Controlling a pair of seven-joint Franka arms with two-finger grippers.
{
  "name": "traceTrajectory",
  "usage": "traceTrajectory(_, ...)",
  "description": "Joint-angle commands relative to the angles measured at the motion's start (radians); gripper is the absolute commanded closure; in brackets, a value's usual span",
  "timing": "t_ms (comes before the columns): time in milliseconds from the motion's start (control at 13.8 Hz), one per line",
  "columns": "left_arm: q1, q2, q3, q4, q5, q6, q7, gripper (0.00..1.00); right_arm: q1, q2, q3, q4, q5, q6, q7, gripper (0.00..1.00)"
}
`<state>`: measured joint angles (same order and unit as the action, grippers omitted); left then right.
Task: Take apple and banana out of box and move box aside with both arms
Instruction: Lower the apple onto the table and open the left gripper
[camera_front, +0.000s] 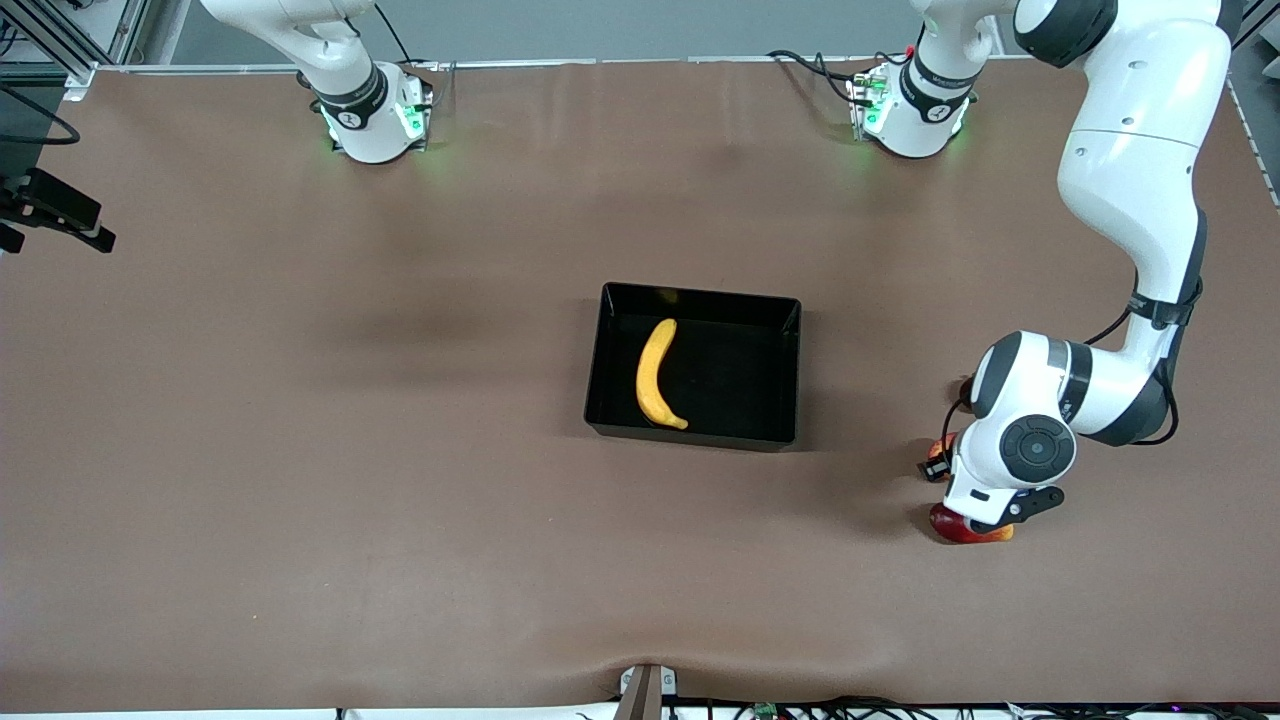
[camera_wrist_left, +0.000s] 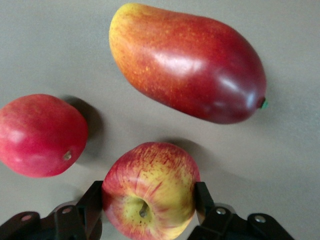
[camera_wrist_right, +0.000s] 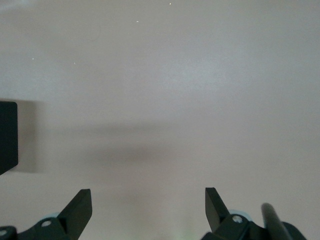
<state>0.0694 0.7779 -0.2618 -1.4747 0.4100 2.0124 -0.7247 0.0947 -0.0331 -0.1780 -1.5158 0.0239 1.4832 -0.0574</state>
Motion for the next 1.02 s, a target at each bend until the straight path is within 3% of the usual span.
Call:
traceTrajectory(0, 0.006, 0.006, 0.001, -0.013, 0.026, 0.017, -0.01, 1.0, -0.021, 0.007, 0.015, 0.014, -0.013, -0.006, -0.002, 0.0)
traceTrajectory(945, 0.004, -0.011, 0.001, -0.047, 0.026, -0.069, -0.001, 1.0, -0.021, 0.007, 0.015, 0.014, -0.013, -0.006, -0.004, 0.0)
